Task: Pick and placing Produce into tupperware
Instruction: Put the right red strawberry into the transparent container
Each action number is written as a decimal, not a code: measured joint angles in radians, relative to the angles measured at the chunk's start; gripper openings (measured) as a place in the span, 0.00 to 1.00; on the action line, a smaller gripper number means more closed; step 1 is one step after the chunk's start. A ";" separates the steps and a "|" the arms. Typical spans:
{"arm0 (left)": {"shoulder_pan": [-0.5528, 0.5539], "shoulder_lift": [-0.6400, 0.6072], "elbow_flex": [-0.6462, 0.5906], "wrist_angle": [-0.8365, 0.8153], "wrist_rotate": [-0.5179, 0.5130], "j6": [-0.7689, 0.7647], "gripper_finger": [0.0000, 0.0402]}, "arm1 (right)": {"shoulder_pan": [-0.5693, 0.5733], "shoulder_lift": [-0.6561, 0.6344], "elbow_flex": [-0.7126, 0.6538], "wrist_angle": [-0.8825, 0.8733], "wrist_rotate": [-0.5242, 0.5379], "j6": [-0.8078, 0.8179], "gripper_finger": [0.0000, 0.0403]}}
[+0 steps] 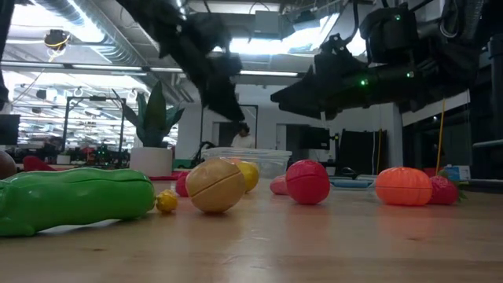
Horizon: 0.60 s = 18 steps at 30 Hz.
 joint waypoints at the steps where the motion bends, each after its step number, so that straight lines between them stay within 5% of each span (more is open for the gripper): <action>1: -0.017 -0.020 -0.008 0.001 -0.001 0.000 0.51 | 0.000 -0.009 -0.001 -0.004 0.000 -0.001 0.73; 7: -0.120 -0.137 -0.111 0.111 -0.019 -0.005 0.51 | 0.000 -0.070 -0.003 -0.038 0.000 -0.040 0.73; 18: -0.294 -0.473 -0.524 0.430 -0.062 -0.098 0.51 | 0.025 -0.188 -0.005 -0.251 -0.009 -0.019 0.73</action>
